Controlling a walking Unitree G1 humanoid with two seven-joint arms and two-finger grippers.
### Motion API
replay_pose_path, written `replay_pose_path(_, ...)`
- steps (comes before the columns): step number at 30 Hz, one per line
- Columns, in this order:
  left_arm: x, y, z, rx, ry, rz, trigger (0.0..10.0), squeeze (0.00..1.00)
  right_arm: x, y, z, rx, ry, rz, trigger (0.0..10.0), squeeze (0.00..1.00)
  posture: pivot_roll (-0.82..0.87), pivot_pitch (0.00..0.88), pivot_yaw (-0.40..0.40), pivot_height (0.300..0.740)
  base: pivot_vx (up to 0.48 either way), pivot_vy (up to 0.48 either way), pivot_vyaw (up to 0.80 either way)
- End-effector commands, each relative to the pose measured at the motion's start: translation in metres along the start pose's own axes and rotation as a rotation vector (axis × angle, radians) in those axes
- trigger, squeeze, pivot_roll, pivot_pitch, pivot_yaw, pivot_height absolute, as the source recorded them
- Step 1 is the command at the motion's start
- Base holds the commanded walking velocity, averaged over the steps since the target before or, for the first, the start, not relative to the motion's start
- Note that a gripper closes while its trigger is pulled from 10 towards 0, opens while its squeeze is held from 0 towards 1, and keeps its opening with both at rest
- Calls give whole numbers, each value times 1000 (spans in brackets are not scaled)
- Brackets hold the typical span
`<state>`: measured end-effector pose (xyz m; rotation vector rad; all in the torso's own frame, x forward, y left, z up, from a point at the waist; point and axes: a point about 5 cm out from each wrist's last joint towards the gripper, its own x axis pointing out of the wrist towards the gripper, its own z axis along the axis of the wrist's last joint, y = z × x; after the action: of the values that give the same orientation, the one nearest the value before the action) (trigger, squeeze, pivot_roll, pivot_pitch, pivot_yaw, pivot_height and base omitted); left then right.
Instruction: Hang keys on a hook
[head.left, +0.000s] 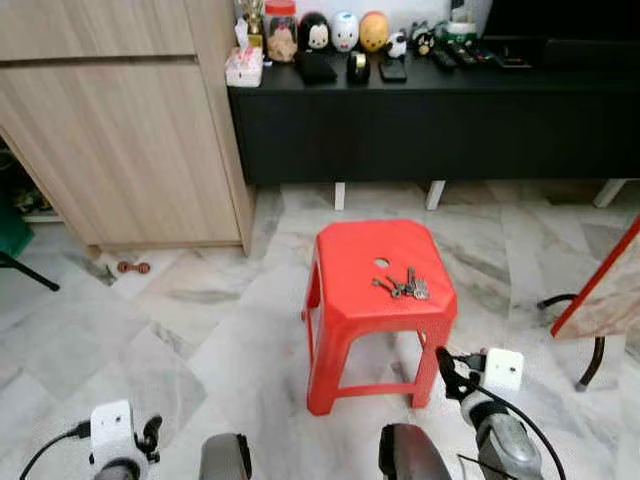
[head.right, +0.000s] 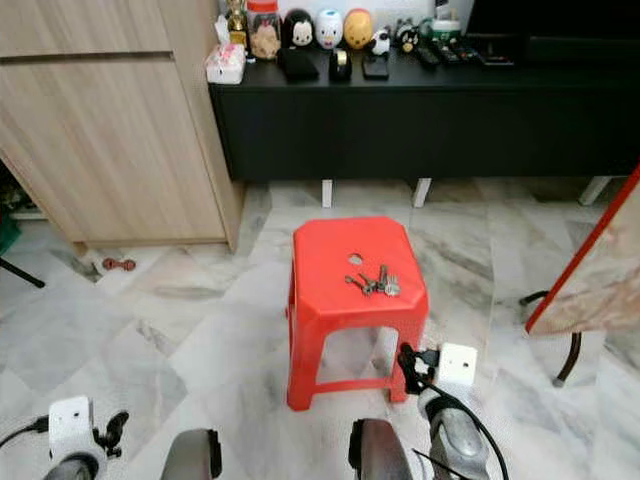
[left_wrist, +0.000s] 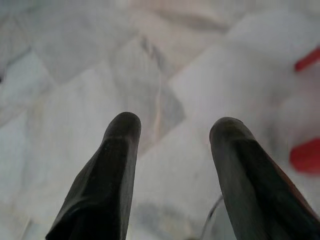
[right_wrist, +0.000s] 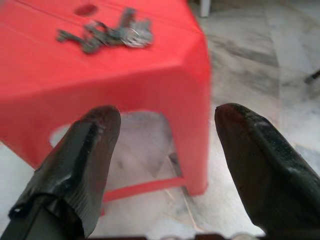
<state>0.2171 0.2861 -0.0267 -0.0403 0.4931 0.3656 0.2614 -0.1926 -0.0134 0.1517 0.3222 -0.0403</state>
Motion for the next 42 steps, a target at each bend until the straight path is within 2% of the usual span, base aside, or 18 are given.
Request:
replay_pose_path(1, -1, 7, -1, -10, 10, 21, 10000, 0, -1, -1, 0, -3, -9, -8, 10000, 0, 113, 27, -63, 602, 0, 0, 0)
replay_pose_path(5, 3, 6, 9, -13, -23, 15, 10000, 0, -1, 3, 3, 0, -29, -8, 10000, 0, 111, 27, -62, 602, 0, 0, 0)
replay_pose_path(8, 5, -4, 16, -8, -87, -1, 10000, 0, 0, 6, 9, -3, -77, 4, 10000, 0, 112, 28, -62, 606, 0, 0, 0)
replay_pose_path(11, 5, -12, 23, 2, -154, -14, 10000, 0, 0, 7, 11, -18, -87, 4, 10000, 0, 111, 29, -61, 631, 0, 0, 0)
replay_pose_path(15, 4, -22, 31, 9, -227, -26, 10000, 0, 0, 11, 10, -15, -75, -1, 10000, 0, 114, 31, -61, 655, 0, 0, 0)
replay_pose_path(23, 2, -36, 39, 0, -295, -42, 10000, 0, 0, 17, 8, -4, -50, 8, 10000, 0, 113, 30, -62, 655, 0, 0, 0)
replay_pose_path(28, 0, -41, 49, -19, -352, -56, 10000, 0, -3, 8, -2, -3, 12, -4, 10000, 0, 114, 31, -63, 655, 0, 0, 0)
replay_pose_path(42, -2, -42, 53, -29, -352, -66, 10000, 0, -9, -5, -20, -2, 122, -29, 10000, 0, 115, 34, -64, 655, 0, 0, 0)
